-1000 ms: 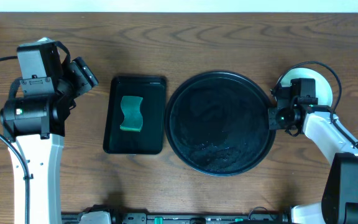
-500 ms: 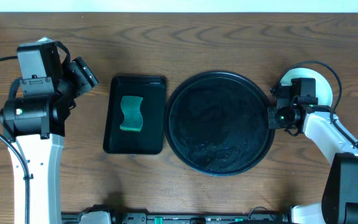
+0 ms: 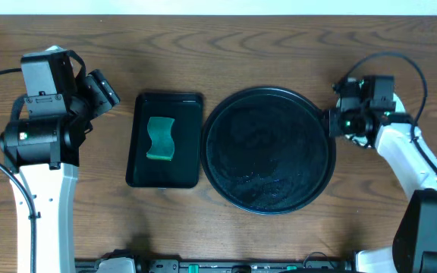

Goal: Clean dirty plates on tray and stack at the side

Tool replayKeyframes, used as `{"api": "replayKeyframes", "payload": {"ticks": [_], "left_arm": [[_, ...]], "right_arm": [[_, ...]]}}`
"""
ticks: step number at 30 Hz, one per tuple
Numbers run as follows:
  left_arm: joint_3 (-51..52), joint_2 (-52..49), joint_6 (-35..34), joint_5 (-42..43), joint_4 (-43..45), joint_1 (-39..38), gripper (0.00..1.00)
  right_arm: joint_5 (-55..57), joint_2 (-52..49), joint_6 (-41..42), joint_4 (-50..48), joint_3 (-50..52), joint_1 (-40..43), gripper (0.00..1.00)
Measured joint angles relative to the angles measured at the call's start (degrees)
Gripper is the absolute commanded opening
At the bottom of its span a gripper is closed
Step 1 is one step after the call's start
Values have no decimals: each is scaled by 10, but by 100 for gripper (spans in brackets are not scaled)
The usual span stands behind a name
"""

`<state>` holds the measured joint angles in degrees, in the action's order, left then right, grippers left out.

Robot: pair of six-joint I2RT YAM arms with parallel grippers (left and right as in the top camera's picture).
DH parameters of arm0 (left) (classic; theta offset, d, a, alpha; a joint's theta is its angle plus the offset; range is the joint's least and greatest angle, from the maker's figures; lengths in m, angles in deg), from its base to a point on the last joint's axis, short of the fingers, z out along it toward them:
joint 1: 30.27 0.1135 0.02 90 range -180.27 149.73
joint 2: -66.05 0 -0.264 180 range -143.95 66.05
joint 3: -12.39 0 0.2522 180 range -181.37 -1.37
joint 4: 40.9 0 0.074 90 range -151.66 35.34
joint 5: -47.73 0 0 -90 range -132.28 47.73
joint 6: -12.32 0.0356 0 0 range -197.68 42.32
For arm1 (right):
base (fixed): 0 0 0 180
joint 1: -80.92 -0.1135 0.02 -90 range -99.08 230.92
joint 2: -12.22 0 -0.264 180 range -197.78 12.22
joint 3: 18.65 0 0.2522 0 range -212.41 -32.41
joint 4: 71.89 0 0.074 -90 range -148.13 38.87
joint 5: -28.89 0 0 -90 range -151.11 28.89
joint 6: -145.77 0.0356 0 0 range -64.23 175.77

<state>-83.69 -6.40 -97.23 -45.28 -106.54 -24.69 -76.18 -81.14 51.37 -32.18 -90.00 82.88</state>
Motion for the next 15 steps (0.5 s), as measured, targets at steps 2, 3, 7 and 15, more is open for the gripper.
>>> {"api": "replayKeyframes", "payload": {"ticks": [2,3,7,15], "left_arm": [[0,0,0,0,0,0,81],[0,0,0,0,0,0,81],[0,0,0,0,0,0,81],[0,0,0,0,0,0,81]], "right_arm": [[-4,0,0,-3,-16,0,42],[-6,0,1,-11,-22,0,43],[-8,0,1,-44,-28,0,61],[-4,0,4,-34,-28,0,99]]}}
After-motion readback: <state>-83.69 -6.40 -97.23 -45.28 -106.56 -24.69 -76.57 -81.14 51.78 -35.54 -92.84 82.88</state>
